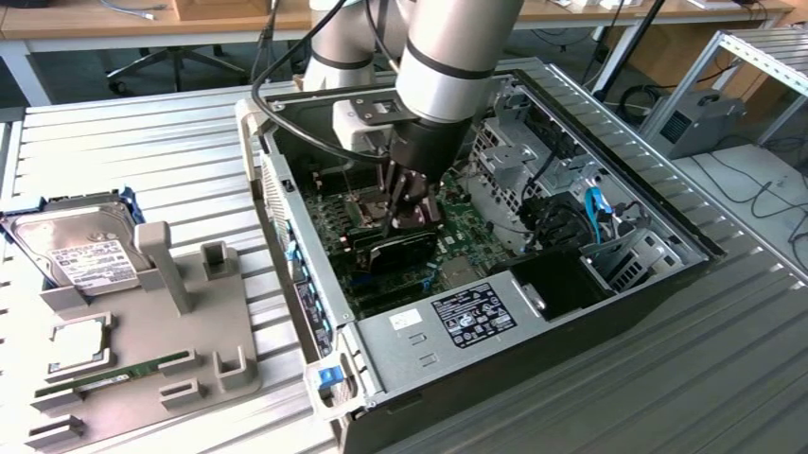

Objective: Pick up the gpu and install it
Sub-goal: 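Press down on the gpu until it lock into place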

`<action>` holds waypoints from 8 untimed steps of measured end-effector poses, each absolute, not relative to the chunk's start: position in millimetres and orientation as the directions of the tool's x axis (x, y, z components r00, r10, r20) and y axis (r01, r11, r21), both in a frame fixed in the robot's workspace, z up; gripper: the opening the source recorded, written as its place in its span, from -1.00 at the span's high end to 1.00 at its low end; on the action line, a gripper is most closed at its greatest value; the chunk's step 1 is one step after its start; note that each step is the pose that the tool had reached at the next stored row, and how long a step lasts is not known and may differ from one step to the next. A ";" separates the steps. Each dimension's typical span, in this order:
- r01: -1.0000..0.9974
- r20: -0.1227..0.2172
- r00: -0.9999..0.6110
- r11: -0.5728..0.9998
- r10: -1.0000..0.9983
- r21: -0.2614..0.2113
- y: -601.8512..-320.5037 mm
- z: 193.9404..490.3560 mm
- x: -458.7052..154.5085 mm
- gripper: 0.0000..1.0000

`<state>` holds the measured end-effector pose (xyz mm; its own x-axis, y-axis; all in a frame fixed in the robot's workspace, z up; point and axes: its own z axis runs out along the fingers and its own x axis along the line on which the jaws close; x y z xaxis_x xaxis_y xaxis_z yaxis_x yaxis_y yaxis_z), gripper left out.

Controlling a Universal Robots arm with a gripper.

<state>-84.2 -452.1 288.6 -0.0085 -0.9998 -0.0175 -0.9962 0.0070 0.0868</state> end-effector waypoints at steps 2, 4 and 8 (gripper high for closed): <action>-0.996 -0.021 -0.009 0.007 -1.000 0.087 -452.0 288.6 -84.2 0.79; -0.996 -0.025 -0.009 0.006 -1.000 0.087 -452.1 288.6 -84.2 0.79; -0.996 -0.031 -0.009 0.006 -0.999 0.087 -452.1 288.6 -84.2 0.79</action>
<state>-84.2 -452.1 288.6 -0.0086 -0.9995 -0.0308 -0.9962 0.0059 0.0868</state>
